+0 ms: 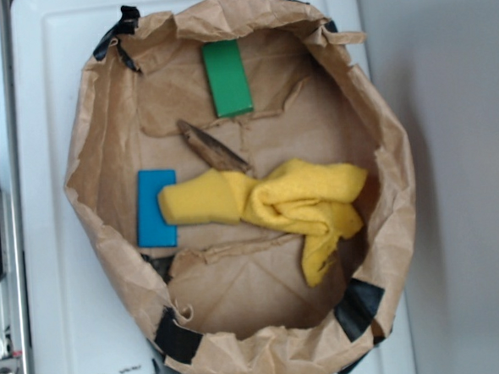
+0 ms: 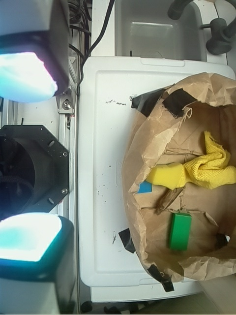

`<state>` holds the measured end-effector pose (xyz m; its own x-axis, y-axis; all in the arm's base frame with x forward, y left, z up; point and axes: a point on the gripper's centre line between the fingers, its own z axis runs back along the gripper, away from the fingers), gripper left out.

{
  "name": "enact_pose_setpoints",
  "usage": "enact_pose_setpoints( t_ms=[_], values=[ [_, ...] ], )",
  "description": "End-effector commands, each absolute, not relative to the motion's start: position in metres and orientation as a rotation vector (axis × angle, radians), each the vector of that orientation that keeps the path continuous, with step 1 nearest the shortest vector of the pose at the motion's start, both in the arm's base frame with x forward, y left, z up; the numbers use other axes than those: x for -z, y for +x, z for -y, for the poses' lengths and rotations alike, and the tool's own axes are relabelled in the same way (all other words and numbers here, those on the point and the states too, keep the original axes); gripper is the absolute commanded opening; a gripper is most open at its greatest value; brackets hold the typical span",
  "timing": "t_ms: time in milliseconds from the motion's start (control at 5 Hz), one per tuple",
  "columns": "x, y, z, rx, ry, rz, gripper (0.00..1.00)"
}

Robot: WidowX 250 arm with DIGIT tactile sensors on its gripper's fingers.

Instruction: Grab the yellow cloth.

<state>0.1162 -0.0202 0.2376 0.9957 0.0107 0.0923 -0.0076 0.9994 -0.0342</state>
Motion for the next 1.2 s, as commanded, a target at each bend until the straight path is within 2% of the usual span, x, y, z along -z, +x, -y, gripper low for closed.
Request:
enact_pose_setpoints(
  t_ms=[0, 200, 400, 1000],
  values=[
    [-0.238, 0.116, 0.020, -0.009, -0.034, 0.093, 1.00],
    [-0.261, 0.066, 0.006, -0.139, -0.072, 0.132, 1.00],
    [-0.247, 0.112, 0.017, -0.166, -0.085, 0.231, 1.00],
    [-0.247, 0.112, 0.017, -0.166, -0.085, 0.231, 1.00]
  ],
)
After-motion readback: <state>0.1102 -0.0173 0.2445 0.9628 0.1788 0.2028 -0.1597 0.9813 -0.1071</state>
